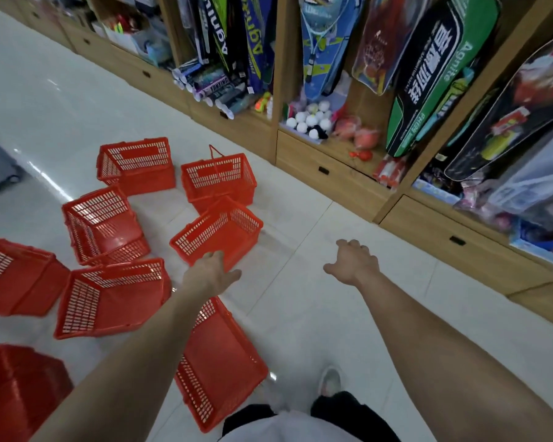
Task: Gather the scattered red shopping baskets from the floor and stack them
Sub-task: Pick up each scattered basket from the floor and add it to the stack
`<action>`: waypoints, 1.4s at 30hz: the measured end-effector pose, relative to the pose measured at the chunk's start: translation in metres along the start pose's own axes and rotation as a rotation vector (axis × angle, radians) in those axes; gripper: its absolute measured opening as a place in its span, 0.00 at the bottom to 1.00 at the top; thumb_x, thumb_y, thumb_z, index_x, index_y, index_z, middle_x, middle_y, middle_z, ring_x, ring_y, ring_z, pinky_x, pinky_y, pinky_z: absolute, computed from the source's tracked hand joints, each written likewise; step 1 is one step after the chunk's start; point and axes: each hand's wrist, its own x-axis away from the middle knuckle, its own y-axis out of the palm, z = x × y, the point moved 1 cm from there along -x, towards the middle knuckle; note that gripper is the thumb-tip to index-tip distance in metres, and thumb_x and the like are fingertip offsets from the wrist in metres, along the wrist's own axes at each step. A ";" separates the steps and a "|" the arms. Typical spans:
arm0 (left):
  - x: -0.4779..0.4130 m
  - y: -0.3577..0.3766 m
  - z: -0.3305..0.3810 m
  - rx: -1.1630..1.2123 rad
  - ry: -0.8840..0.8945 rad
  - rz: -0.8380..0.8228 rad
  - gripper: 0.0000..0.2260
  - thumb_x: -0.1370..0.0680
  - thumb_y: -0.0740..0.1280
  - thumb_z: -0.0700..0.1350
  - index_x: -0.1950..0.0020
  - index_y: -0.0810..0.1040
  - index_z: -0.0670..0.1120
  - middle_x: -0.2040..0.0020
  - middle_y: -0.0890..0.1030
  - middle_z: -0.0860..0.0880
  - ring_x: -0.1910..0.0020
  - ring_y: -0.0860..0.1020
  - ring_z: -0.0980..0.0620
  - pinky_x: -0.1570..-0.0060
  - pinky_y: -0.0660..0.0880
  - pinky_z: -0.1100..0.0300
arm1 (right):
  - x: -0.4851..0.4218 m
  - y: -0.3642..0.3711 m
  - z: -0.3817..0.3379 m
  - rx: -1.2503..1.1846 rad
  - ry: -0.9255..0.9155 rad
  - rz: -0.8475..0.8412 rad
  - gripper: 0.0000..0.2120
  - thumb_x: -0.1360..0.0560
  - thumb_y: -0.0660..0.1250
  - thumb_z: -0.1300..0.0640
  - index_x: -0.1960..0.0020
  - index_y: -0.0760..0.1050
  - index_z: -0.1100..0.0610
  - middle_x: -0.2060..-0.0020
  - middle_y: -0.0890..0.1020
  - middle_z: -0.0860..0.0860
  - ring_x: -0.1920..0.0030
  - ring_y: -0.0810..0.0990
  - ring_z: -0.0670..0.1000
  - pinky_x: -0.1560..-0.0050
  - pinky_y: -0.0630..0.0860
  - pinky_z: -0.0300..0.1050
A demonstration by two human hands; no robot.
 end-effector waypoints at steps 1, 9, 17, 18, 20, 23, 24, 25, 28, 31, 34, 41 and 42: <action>-0.012 -0.001 0.000 0.007 -0.010 0.000 0.31 0.26 0.65 0.64 0.29 0.70 0.46 0.34 0.75 0.45 0.38 0.75 0.43 0.40 0.73 0.45 | -0.018 -0.004 -0.006 0.007 -0.029 -0.006 0.35 0.26 0.67 0.41 0.25 0.62 0.55 0.31 0.68 0.56 0.32 0.67 0.59 0.40 0.68 0.55; -0.125 -0.012 0.004 0.138 -0.188 0.014 0.34 0.28 0.65 0.69 0.30 0.70 0.49 0.36 0.77 0.46 0.41 0.78 0.45 0.42 0.76 0.44 | -0.195 -0.035 -0.049 0.101 -0.219 -0.093 0.35 0.26 0.67 0.41 0.25 0.63 0.56 0.31 0.69 0.57 0.32 0.68 0.60 0.40 0.69 0.55; -0.204 -0.034 -0.014 0.313 -0.532 0.123 0.44 0.35 0.58 0.73 0.28 0.71 0.45 0.34 0.77 0.43 0.38 0.76 0.41 0.39 0.73 0.45 | -0.369 -0.065 -0.125 0.204 -0.375 -0.212 0.35 0.28 0.68 0.41 0.27 0.64 0.56 0.32 0.70 0.58 0.33 0.69 0.61 0.40 0.70 0.56; -0.212 -0.033 -0.021 0.325 -0.570 0.125 0.41 0.32 0.61 0.70 0.27 0.70 0.45 0.33 0.76 0.42 0.36 0.75 0.41 0.38 0.72 0.46 | -0.387 -0.063 -0.138 0.209 -0.391 -0.218 0.35 0.28 0.68 0.40 0.27 0.65 0.56 0.33 0.70 0.58 0.33 0.70 0.61 0.40 0.70 0.56; -0.229 -0.025 -0.039 0.318 -0.651 0.125 0.36 0.26 0.65 0.64 0.25 0.67 0.43 0.30 0.73 0.42 0.33 0.72 0.41 0.35 0.70 0.47 | -0.420 -0.053 -0.161 0.210 -0.413 -0.243 0.35 0.28 0.67 0.38 0.28 0.66 0.56 0.34 0.71 0.58 0.34 0.70 0.62 0.40 0.70 0.56; -0.259 -0.006 -0.072 0.352 -0.753 0.113 0.35 0.24 0.66 0.61 0.23 0.64 0.43 0.27 0.70 0.41 0.30 0.70 0.41 0.33 0.68 0.47 | -0.465 -0.023 -0.195 0.223 -0.455 -0.284 0.33 0.28 0.67 0.40 0.29 0.67 0.56 0.35 0.72 0.58 0.35 0.71 0.62 0.41 0.70 0.56; -0.270 0.003 -0.084 0.375 -0.777 0.109 0.35 0.24 0.66 0.61 0.23 0.64 0.43 0.27 0.70 0.41 0.30 0.70 0.41 0.33 0.68 0.46 | -0.480 -0.011 -0.206 0.219 -0.463 -0.289 0.33 0.28 0.67 0.40 0.29 0.67 0.56 0.35 0.72 0.58 0.35 0.71 0.62 0.41 0.71 0.56; -0.283 0.012 -0.096 0.396 -0.799 0.112 0.35 0.24 0.66 0.62 0.23 0.64 0.43 0.27 0.70 0.41 0.30 0.70 0.41 0.33 0.68 0.46 | -0.495 0.001 -0.217 0.210 -0.469 -0.292 0.33 0.28 0.67 0.40 0.29 0.68 0.56 0.35 0.72 0.58 0.35 0.71 0.62 0.41 0.71 0.56; -0.325 0.041 -0.128 0.453 -0.855 0.106 0.35 0.25 0.66 0.61 0.25 0.66 0.42 0.28 0.72 0.41 0.32 0.72 0.40 0.34 0.69 0.45 | -0.542 0.044 -0.240 0.164 -0.455 -0.298 0.33 0.27 0.67 0.39 0.29 0.68 0.57 0.36 0.73 0.59 0.36 0.73 0.63 0.41 0.72 0.57; -0.371 0.077 -0.166 0.524 -0.871 0.109 0.35 0.25 0.68 0.61 0.25 0.67 0.41 0.29 0.73 0.40 0.32 0.73 0.41 0.34 0.69 0.46 | -0.595 0.095 -0.259 0.151 -0.433 -0.294 0.34 0.28 0.69 0.40 0.29 0.68 0.57 0.36 0.73 0.60 0.36 0.73 0.64 0.40 0.73 0.58; -0.415 0.129 -0.211 0.557 -0.922 0.138 0.37 0.26 0.68 0.61 0.24 0.66 0.42 0.30 0.73 0.40 0.33 0.73 0.41 0.35 0.70 0.47 | -0.654 0.155 -0.283 0.109 -0.402 -0.271 0.34 0.29 0.71 0.42 0.30 0.69 0.59 0.37 0.75 0.62 0.38 0.75 0.65 0.42 0.73 0.57; -0.526 0.277 -0.302 0.503 -1.014 0.255 0.39 0.25 0.70 0.57 0.24 0.61 0.37 0.28 0.69 0.35 0.29 0.69 0.37 0.31 0.66 0.45 | -0.794 0.316 -0.303 0.063 -0.464 -0.186 0.34 0.27 0.70 0.45 0.26 0.65 0.58 0.39 0.75 0.64 0.40 0.75 0.67 0.42 0.73 0.59; -0.541 0.293 -0.312 0.536 -1.044 0.312 0.39 0.25 0.72 0.55 0.23 0.59 0.37 0.26 0.67 0.35 0.28 0.67 0.37 0.30 0.65 0.46 | -0.811 0.335 -0.300 0.055 -0.463 -0.163 0.33 0.26 0.70 0.46 0.27 0.65 0.58 0.40 0.75 0.64 0.40 0.75 0.68 0.42 0.73 0.59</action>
